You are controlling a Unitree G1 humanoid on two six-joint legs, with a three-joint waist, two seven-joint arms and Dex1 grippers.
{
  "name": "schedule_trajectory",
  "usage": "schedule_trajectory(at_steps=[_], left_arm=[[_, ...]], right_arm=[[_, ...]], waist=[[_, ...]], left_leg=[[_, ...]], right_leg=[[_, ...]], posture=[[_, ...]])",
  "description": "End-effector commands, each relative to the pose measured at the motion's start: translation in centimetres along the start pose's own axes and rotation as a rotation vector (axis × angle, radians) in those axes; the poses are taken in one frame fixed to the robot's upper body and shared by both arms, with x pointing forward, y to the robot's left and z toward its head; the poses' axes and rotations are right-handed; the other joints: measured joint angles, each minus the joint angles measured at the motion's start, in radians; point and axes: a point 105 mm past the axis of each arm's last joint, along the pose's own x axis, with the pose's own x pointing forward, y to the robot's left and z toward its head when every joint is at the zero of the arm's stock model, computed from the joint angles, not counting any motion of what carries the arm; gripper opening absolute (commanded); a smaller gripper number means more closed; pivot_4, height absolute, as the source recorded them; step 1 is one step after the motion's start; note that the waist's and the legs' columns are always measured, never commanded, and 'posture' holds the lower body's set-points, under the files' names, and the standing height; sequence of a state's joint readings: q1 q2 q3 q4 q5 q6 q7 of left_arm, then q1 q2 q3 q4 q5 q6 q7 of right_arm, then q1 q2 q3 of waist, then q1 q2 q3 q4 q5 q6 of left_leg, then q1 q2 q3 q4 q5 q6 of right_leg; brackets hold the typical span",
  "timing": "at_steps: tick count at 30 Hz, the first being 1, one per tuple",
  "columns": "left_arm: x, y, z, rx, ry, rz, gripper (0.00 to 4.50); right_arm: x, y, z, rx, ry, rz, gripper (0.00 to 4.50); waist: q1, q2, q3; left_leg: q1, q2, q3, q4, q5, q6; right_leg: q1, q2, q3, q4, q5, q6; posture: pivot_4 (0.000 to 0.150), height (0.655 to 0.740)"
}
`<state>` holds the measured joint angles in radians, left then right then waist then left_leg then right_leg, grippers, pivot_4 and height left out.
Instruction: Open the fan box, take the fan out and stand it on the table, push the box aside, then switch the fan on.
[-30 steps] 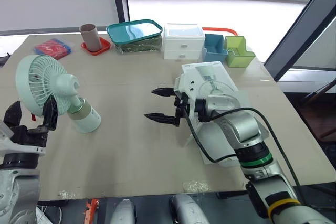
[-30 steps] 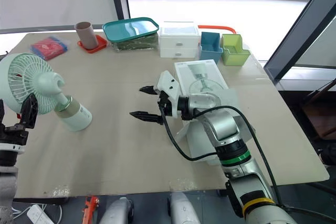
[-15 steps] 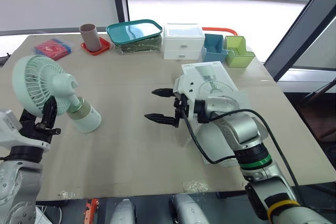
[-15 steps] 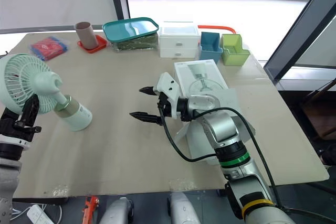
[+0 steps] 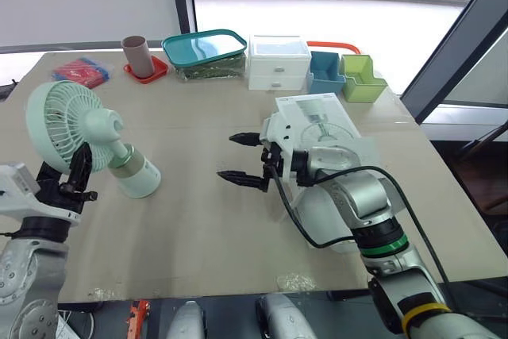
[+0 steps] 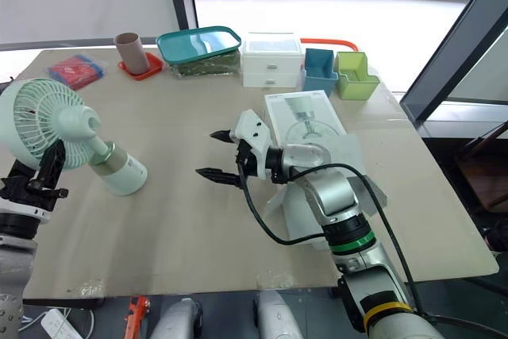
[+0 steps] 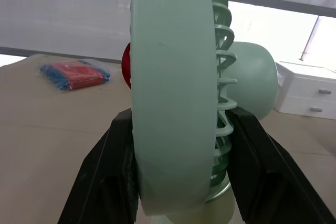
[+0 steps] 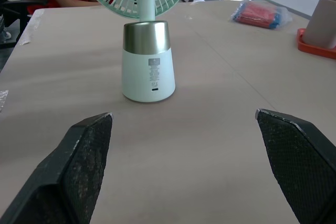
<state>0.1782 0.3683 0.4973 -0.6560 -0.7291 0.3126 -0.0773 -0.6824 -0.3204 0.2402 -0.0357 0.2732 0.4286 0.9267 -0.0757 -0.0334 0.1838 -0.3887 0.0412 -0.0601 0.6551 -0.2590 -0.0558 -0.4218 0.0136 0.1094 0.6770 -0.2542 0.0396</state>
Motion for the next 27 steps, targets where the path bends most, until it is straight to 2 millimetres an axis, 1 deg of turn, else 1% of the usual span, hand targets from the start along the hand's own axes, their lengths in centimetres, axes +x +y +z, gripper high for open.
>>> schedule_trajectory(at_steps=[1,3,6,10,14,16,21,27], left_arm=[[0.2,-3.1,2.3,-0.019,-0.089,-0.136,1.98],[0.5,-4.1,2.5,-0.017,-0.094,-0.176,1.98],[0.9,-4.9,2.6,-0.020,-0.097,-0.205,1.98],[1.6,-6.5,2.4,-0.042,-0.094,-0.264,1.98],[2.0,-7.7,2.4,-0.043,-0.100,-0.307,1.98],[2.3,-8.3,2.3,-0.058,-0.104,-0.324,1.98],[2.4,-8.8,2.2,-0.078,-0.099,-0.344,1.98],[2.5,-8.6,1.9,-0.065,-0.088,-0.353,1.98]], right_arm=[[0.8,-0.4,1.8,-0.042,-0.043,-0.011,4.50],[1.4,-0.7,2.0,-0.051,-0.034,-0.027,4.50],[2.1,-0.9,2.2,-0.056,-0.028,-0.035,4.50],[2.9,-0.4,2.6,-0.066,-0.028,-0.014,4.50],[3.3,0.2,2.6,-0.073,-0.026,0.007,4.50],[3.6,0.1,2.7,-0.063,-0.025,-0.008,4.50],[4.0,-0.3,2.8,-0.047,-0.011,-0.049,4.50],[4.7,-1.4,3.3,-0.004,0.000,-0.107,4.50]], waist=[[0.000,0.000,0.000],[0.000,0.000,0.000],[0.000,0.000,0.000],[0.000,0.000,0.000],[0.000,0.000,0.000],[-0.001,0.000,0.000],[-0.001,0.000,0.000],[-0.001,0.000,0.000]], left_leg=[[0.000,0.000,0.000,0.000,0.000,0.000],[0.000,0.000,0.000,0.000,0.000,0.000],[-0.001,0.000,-0.001,0.000,0.000,0.000],[-0.001,0.000,-0.001,0.000,0.000,0.000],[-0.002,0.000,-0.002,0.000,0.000,0.000],[-0.002,0.000,-0.002,0.000,0.000,0.000],[-0.002,0.000,-0.002,0.000,0.000,0.000],[-0.002,0.000,-0.003,0.000,0.000,0.000]], right_leg=[[0.000,0.000,0.000,0.000,0.000,0.000],[0.000,0.000,0.000,0.000,0.000,0.000],[-0.001,0.000,-0.001,0.000,0.000,0.000],[-0.001,0.000,-0.001,0.000,0.000,0.000],[-0.001,-0.001,-0.002,0.000,0.001,0.000],[-0.001,-0.001,-0.002,0.000,0.001,0.000],[-0.001,-0.001,-0.002,0.000,0.001,0.000],[-0.001,-0.001,-0.003,0.000,0.001,0.000]], posture=[[0.150,0.7400],[0.150,0.7400],[0.150,0.7400],[0.150,0.7400],[0.150,0.7400],[0.150,0.7400],[0.150,0.7400],[0.150,0.7400]])
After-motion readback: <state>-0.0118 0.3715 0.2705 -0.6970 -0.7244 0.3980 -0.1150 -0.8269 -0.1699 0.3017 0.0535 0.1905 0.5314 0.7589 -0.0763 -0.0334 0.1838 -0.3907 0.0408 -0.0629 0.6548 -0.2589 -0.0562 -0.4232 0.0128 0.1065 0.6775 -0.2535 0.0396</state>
